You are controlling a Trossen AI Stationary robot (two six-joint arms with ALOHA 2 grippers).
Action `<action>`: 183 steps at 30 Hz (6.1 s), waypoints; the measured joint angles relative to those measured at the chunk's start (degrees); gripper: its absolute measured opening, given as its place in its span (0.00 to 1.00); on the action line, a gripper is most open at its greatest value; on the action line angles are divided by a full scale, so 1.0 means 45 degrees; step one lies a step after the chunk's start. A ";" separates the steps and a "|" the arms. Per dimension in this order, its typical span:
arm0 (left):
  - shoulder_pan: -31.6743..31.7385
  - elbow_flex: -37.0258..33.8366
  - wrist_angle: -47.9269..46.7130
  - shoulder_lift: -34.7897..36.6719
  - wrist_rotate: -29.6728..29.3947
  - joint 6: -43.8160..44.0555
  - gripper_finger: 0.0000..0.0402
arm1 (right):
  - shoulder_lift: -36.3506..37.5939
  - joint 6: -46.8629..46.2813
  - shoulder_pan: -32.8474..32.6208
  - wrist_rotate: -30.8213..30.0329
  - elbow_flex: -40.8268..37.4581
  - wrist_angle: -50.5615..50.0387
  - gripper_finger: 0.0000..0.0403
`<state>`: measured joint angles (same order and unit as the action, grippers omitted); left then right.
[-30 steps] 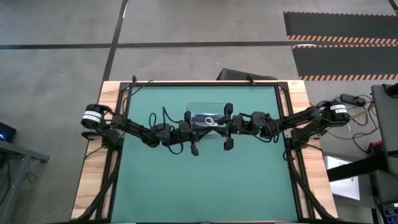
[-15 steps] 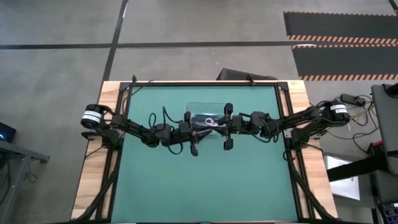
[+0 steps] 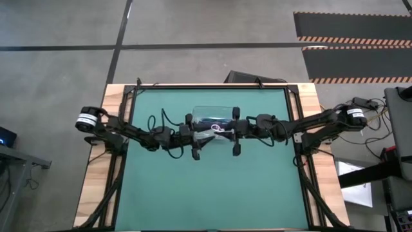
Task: Pick and place USB-C Cables
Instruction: Put the white charger cable into the transparent container
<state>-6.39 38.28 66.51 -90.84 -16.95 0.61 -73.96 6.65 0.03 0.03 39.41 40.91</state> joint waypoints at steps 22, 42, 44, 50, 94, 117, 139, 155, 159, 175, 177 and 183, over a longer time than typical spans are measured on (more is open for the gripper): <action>-0.0010 -0.2428 0.0014 0.2970 -0.0006 -0.0184 0.44 | -0.0457 0.0207 0.0596 -0.2016 0.6930 -1.5462 0.06; -0.0001 -0.2844 -0.0014 0.3313 -0.0006 -0.0202 0.44 | -0.3840 0.1098 0.1753 -0.1898 0.9007 -1.8028 0.06; 0.0002 -0.2944 0.0022 0.3444 -0.0006 -0.0197 0.44 | -0.4120 0.1239 0.1753 -0.1883 0.9298 -1.8344 0.06; -0.0019 -0.3352 0.0021 0.4173 -0.0011 -0.0107 0.44 | -0.4884 0.1551 0.1753 -0.1885 0.9987 -1.8817 0.06; -0.0024 -0.4191 0.0075 0.5335 -0.0006 0.0458 0.44 | -0.5433 0.1619 0.1837 -0.0999 1.0372 -1.8215 0.06; -0.0029 -0.4211 0.0065 0.5335 -0.0006 0.0454 0.44 | -0.5433 0.1522 0.1841 -0.0987 1.0357 -1.8207 0.06; -0.0029 -0.4211 0.0055 0.5335 -0.0006 0.0453 0.44 | -0.5447 0.1532 0.1841 -0.0907 0.9852 -1.7325 0.06; -0.0029 -0.4216 0.0041 0.5335 -0.0006 0.0452 0.44 | -0.5993 0.1607 0.1836 -0.0878 0.9755 -1.7114 0.06; -0.0029 -0.4216 0.0036 0.5335 -0.0001 0.0453 0.44 | -0.6532 0.1810 0.1845 -0.0998 0.9746 -1.7122 0.06; -0.0025 -0.4216 0.0012 0.5335 -0.0001 0.0449 0.44 | -0.6710 0.1875 0.2089 -0.1001 0.9988 -1.7209 0.06; -0.0029 -0.4216 0.0012 0.5335 -0.0001 0.0454 0.44 | -0.6710 0.1882 0.2089 -0.1001 0.9988 -1.7205 0.06; -0.0029 -0.4216 0.0007 0.5335 -0.0001 0.0449 0.44 | -0.6762 0.1906 0.2159 -0.0980 0.9988 -1.7189 0.06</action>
<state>-6.52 19.31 66.54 -66.83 -16.95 2.63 -104.39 15.22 9.75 -4.38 84.36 -36.44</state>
